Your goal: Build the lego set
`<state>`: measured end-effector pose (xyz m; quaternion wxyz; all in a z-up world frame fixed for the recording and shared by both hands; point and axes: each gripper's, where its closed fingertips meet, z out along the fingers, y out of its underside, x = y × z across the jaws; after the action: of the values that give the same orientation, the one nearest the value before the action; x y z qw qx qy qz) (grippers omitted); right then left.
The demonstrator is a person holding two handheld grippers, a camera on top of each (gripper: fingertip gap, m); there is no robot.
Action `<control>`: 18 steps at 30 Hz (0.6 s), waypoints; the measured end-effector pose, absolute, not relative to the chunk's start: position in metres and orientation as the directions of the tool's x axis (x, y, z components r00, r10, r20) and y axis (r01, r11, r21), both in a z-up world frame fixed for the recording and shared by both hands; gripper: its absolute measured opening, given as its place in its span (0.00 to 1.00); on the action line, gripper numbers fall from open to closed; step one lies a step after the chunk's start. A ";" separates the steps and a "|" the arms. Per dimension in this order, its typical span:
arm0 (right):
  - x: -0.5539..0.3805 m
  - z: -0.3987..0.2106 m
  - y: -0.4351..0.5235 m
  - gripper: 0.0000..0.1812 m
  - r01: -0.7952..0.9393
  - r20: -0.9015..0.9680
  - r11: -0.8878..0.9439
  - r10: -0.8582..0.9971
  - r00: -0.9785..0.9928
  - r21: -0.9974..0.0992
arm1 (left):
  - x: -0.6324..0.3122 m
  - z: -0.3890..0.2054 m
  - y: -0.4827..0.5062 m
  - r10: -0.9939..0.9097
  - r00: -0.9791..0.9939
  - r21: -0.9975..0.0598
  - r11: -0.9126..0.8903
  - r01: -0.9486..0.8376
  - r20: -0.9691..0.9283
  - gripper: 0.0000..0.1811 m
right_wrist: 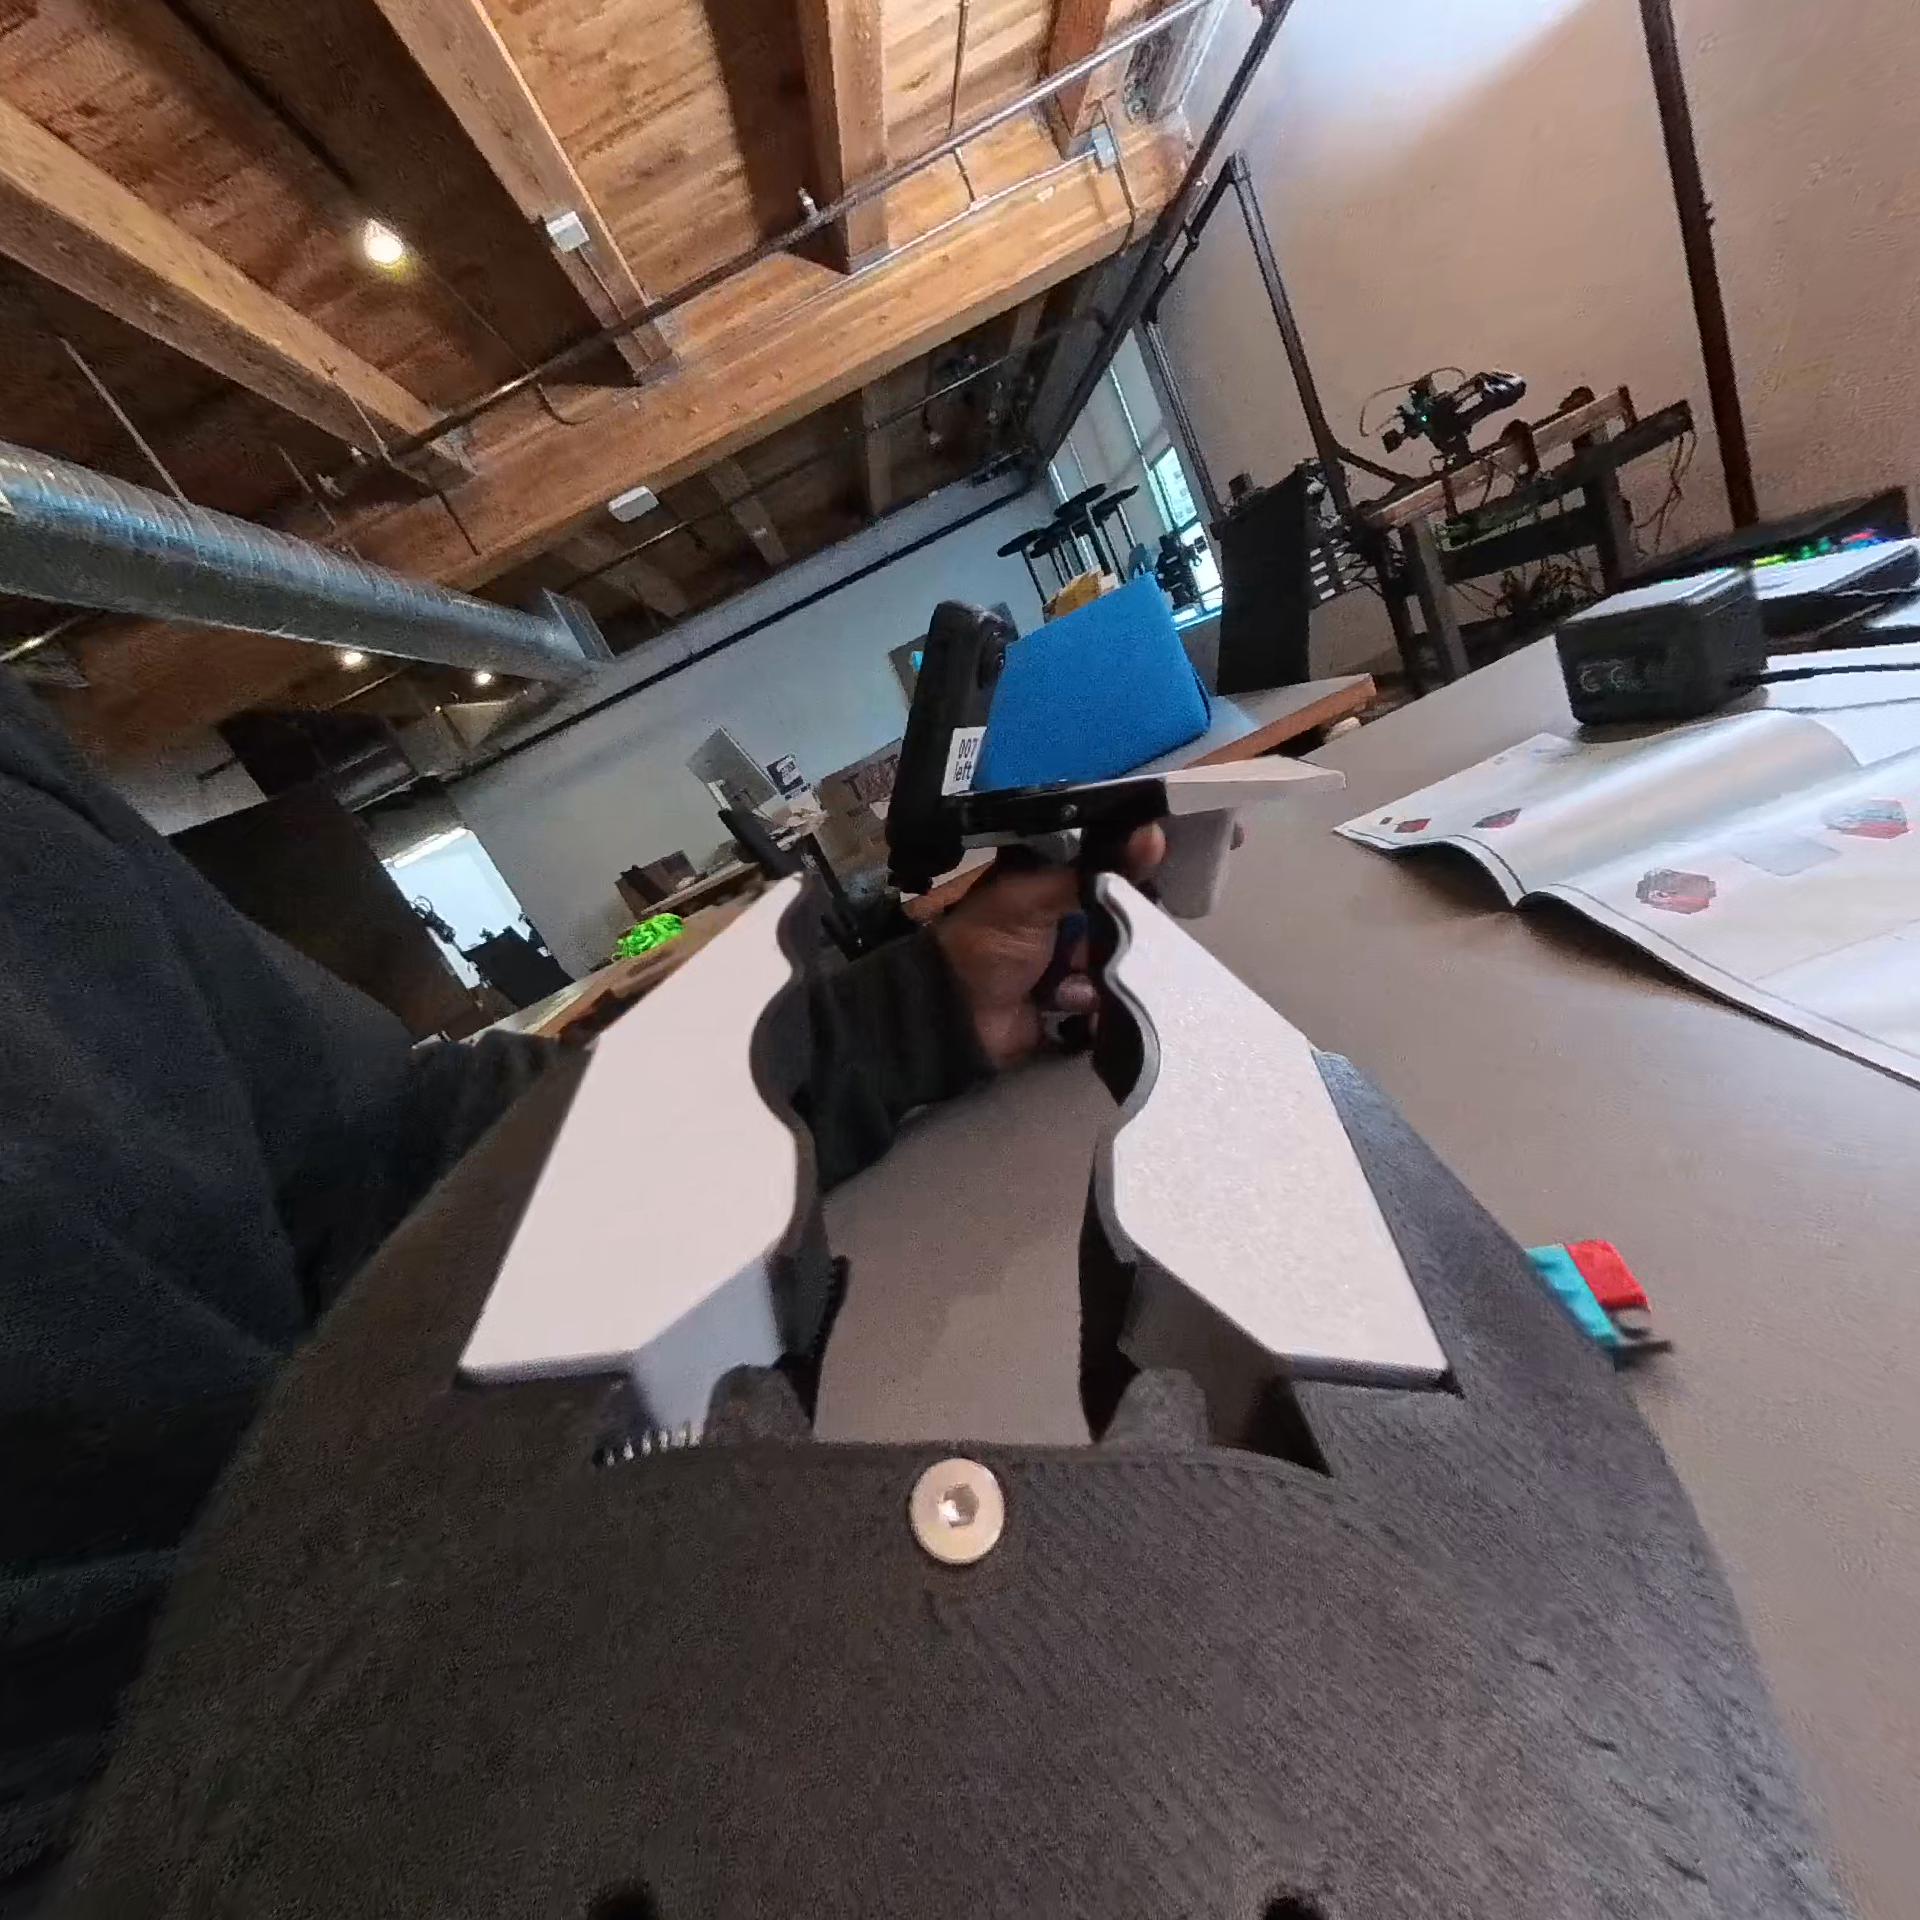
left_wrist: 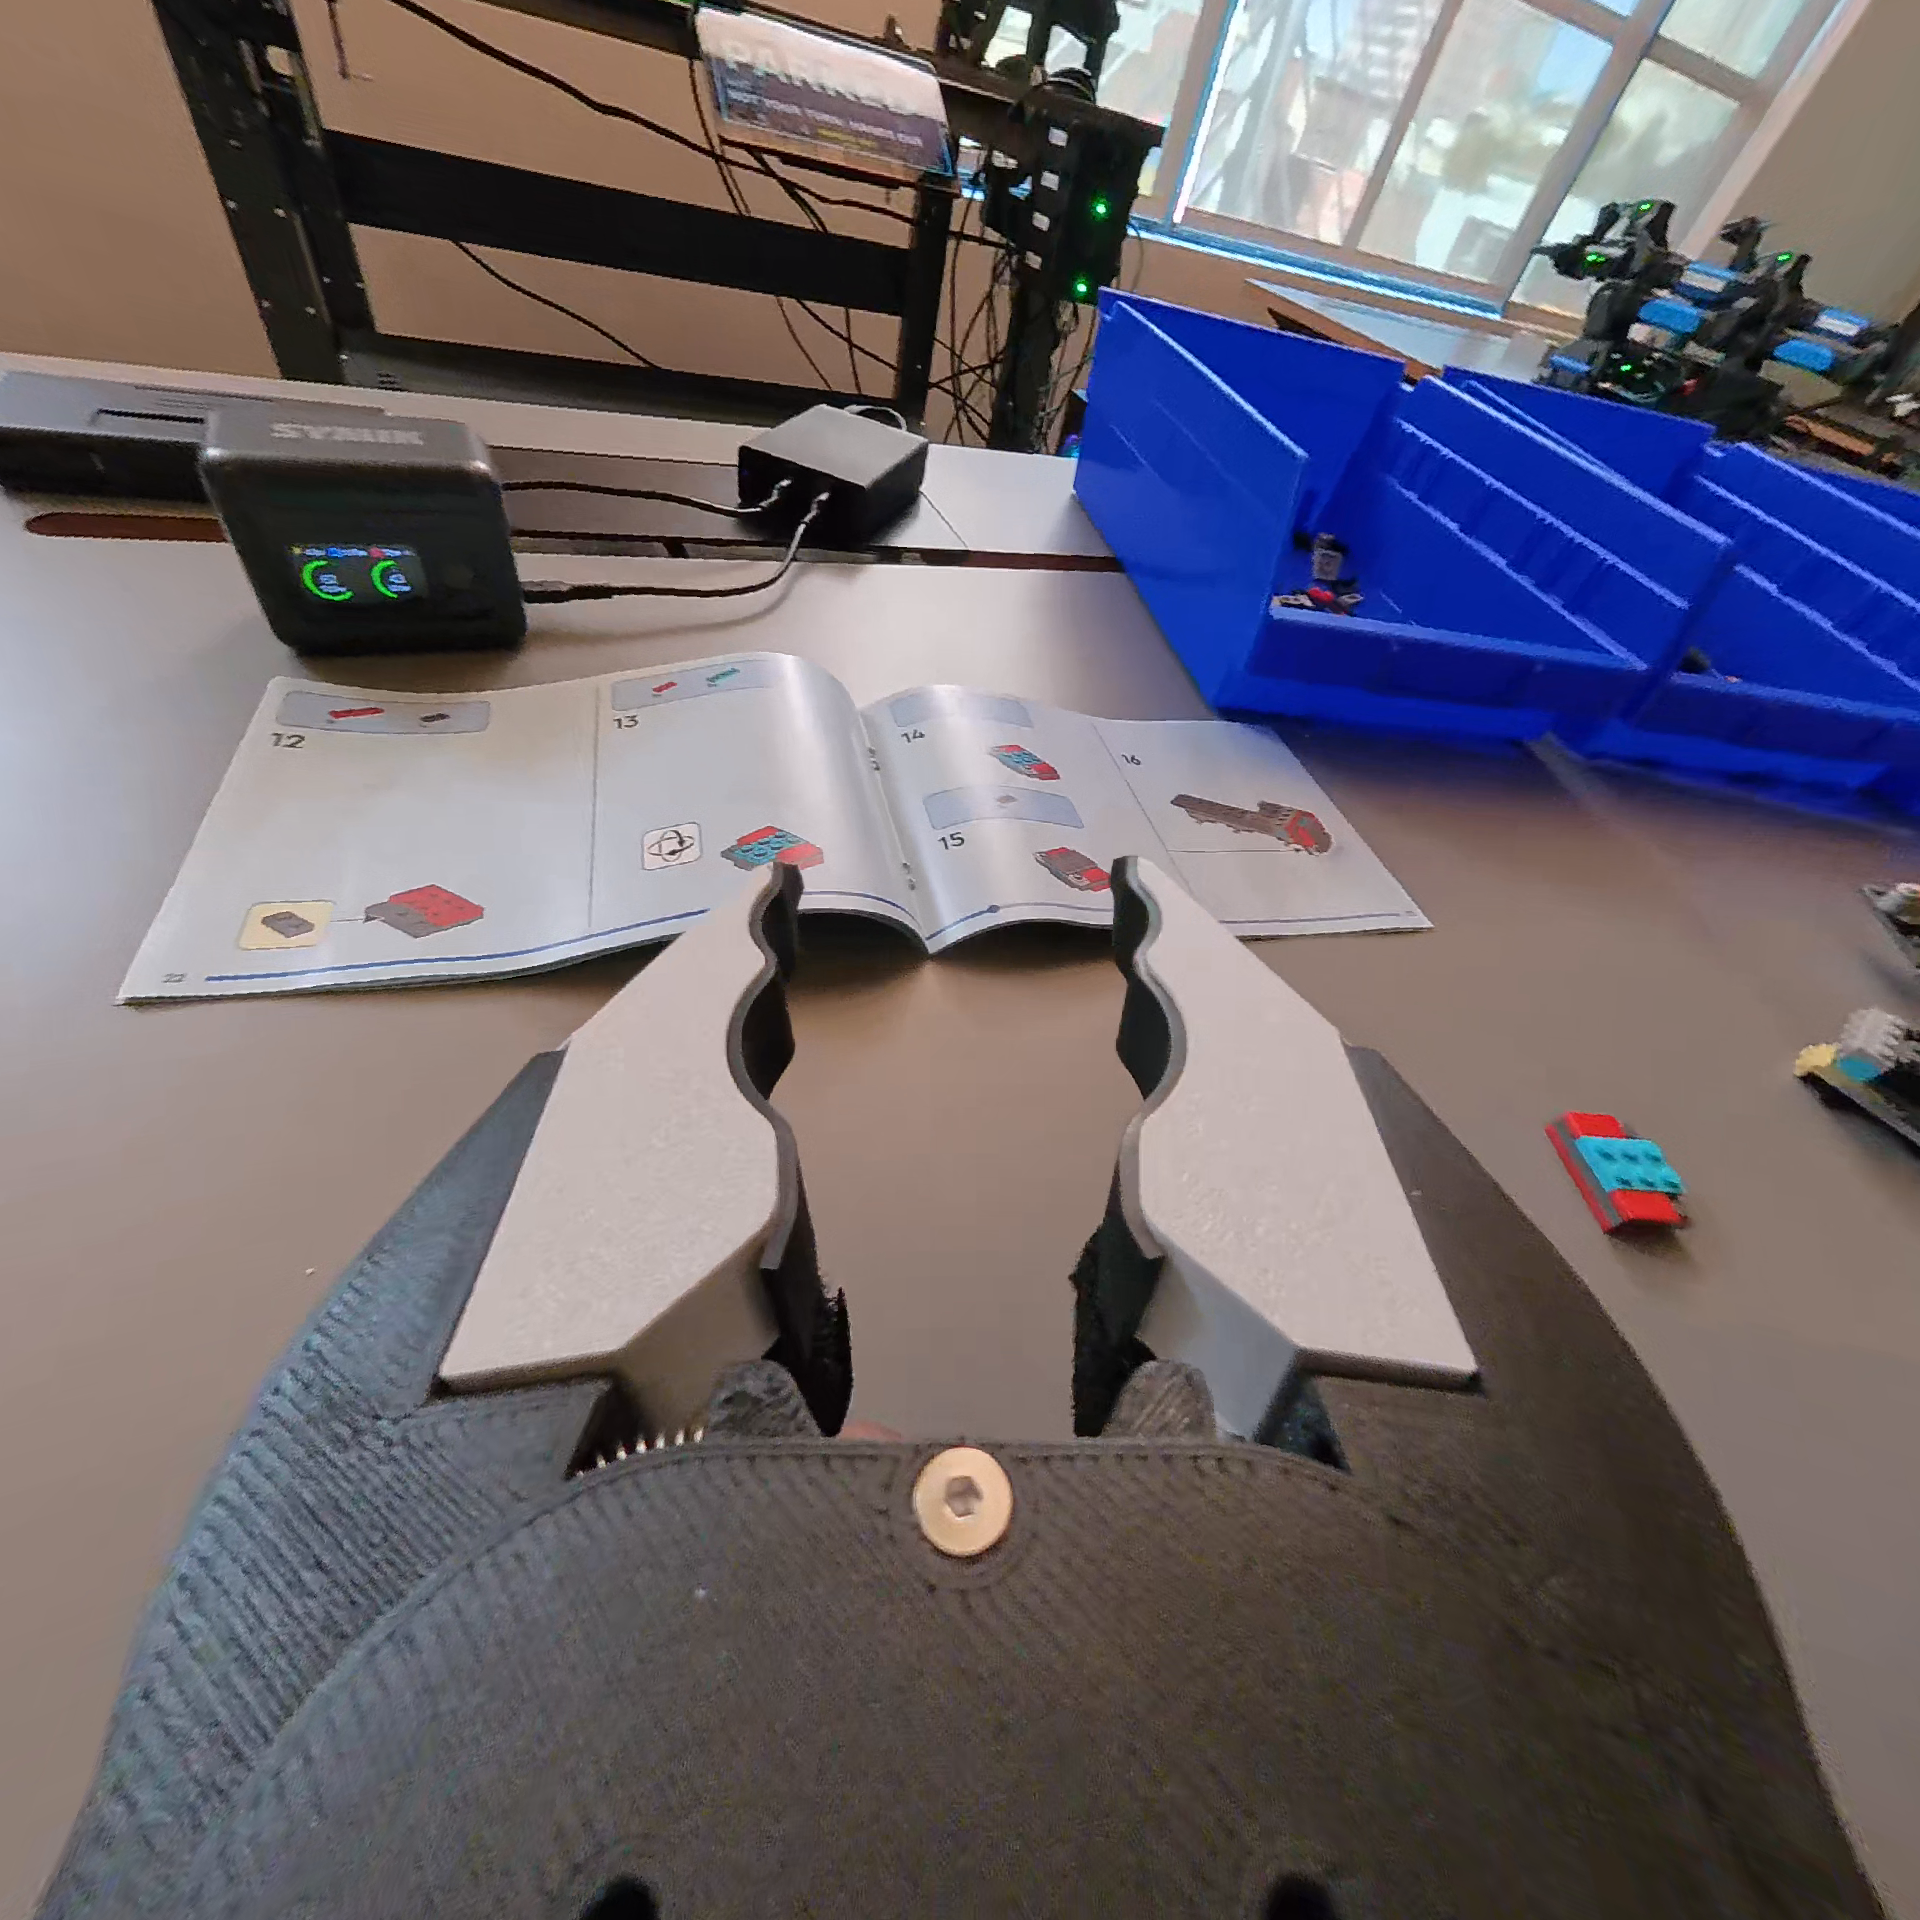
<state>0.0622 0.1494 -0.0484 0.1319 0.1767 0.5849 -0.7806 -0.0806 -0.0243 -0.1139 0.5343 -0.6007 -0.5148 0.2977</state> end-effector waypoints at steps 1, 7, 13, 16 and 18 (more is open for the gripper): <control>0.061 -0.049 0.153 0.28 0.411 -0.430 -0.281 0.008 -0.903 -0.867 | -0.081 -0.114 -0.025 0.943 0.282 -0.951 0.087 0.298 0.175 0.33; 0.053 -0.048 0.164 0.27 0.451 -0.473 -0.311 -0.003 -0.881 -0.837 | -0.082 -0.124 -0.011 0.951 0.307 -0.943 -0.062 0.327 0.044 0.29; 0.045 -0.045 0.176 0.27 0.475 -0.511 -0.363 0.002 -0.860 -0.801 | -0.081 -0.128 -0.003 0.928 0.365 -0.932 -0.060 0.357 0.080 0.24; 0.039 -0.045 0.178 0.27 0.503 -0.543 -0.381 -0.002 -0.840 -0.776 | -0.082 -0.130 -0.001 0.917 0.382 -0.926 -0.037 0.376 0.118 0.24; 0.040 -0.046 0.176 0.27 0.504 -0.541 -0.371 -0.004 -0.841 -0.780 | -0.082 -0.130 -0.001 0.912 0.388 -0.925 -0.028 0.380 0.131 0.24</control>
<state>0.0397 0.1759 -0.0461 0.1598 0.2323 0.5375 -0.7947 -0.0815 -0.0008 -0.1296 0.5005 -0.6658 -0.4852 0.2661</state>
